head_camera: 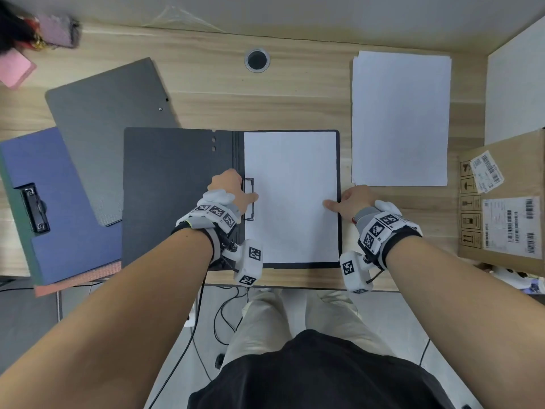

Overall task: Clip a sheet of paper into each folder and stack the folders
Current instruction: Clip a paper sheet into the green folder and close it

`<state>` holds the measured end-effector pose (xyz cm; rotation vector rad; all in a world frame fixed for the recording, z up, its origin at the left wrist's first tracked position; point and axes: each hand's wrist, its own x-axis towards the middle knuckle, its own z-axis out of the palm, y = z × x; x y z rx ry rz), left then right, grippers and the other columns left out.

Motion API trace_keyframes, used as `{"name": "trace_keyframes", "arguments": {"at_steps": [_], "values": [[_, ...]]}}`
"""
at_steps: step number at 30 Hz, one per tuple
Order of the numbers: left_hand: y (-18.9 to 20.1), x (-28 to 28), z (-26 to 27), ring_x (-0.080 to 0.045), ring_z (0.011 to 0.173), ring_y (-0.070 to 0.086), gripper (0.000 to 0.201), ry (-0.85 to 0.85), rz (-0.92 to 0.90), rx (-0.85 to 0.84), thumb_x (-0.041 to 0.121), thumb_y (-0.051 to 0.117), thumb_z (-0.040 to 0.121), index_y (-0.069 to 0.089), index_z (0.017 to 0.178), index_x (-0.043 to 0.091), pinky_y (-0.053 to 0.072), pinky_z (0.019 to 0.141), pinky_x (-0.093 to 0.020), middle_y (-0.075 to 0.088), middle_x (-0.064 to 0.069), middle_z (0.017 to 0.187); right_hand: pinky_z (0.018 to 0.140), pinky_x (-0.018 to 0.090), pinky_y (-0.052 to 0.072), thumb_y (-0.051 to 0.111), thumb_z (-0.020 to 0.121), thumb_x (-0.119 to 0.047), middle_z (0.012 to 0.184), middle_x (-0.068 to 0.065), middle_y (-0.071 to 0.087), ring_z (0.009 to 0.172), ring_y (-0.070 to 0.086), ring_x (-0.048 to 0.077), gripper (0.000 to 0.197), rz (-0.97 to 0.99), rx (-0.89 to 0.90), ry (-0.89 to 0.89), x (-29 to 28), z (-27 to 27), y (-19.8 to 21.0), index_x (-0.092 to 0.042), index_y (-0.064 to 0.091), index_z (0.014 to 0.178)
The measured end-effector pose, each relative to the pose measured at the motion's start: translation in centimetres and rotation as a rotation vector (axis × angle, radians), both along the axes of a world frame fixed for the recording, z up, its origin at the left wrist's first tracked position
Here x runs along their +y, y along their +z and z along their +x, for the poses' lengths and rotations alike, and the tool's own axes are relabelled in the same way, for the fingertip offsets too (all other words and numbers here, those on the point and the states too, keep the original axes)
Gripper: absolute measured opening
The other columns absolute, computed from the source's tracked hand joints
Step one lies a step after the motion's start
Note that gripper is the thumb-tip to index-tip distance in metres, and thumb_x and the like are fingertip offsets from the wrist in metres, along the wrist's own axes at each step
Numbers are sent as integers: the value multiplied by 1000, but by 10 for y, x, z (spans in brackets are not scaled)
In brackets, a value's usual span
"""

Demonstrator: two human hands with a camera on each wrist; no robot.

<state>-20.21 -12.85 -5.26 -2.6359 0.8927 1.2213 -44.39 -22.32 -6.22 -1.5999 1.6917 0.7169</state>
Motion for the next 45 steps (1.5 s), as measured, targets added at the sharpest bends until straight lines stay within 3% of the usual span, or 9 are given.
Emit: {"name": "trace_keyframes", "arguments": {"at_steps": [3,7,14,22,27,31,37,42,45], "values": [[-2,7,6,-28,98,66,53,74,-23,71,39,83,77,54,116,16,55,88,-41,62,0,114,62,27,45,69,80,-46,69,2,58,69,56,24,39,-23,-28,-19,0,10,8,-16,51,66],[10,29,34,-28,100,58,69,67,-119,-87,49,84,68,50,122,20,51,82,-40,48,-2,122,69,26,42,66,84,-38,95,-1,66,86,60,21,19,-93,-208,49,-1,42,30,-20,62,90],[27,76,91,-39,126,43,107,307,91,-397,58,88,60,34,137,9,42,98,-51,40,-19,139,89,29,41,55,92,-37,139,4,53,125,51,27,51,32,-328,327,17,130,55,-17,51,138],[40,86,126,-41,122,50,113,395,20,-292,67,83,59,25,141,15,43,95,-52,45,-18,137,82,31,44,48,96,-36,137,10,52,119,54,29,52,90,-91,551,39,147,56,-10,46,140],[82,69,153,-36,106,63,83,403,-209,-240,68,69,75,44,129,10,50,92,-46,63,-11,120,109,36,32,45,96,-52,160,0,23,141,34,27,64,171,-134,568,34,139,65,-20,34,150],[138,22,138,-27,85,60,48,113,-407,-177,63,60,82,65,91,16,45,73,-31,66,-6,90,109,42,37,41,88,-70,141,2,53,127,52,25,71,257,-317,264,18,127,76,-22,51,138],[158,-28,58,-17,69,71,57,-54,-487,248,61,47,96,71,104,10,48,60,-23,72,3,81,88,42,57,30,87,-77,104,4,75,91,74,27,77,255,-648,-280,-10,94,111,-16,63,119],[106,-39,7,-30,91,63,53,-257,-343,167,56,47,99,70,106,10,44,78,-32,69,-12,96,72,38,60,21,88,-77,97,11,72,79,71,30,83,151,-688,-506,-25,48,118,-11,67,110],[71,-32,-7,-32,123,55,66,-258,-197,101,50,64,91,49,141,9,44,97,-37,56,-15,137,70,35,59,22,88,-76,110,12,68,84,69,28,81,145,-626,-547,-25,20,101,-12,61,120]]}}
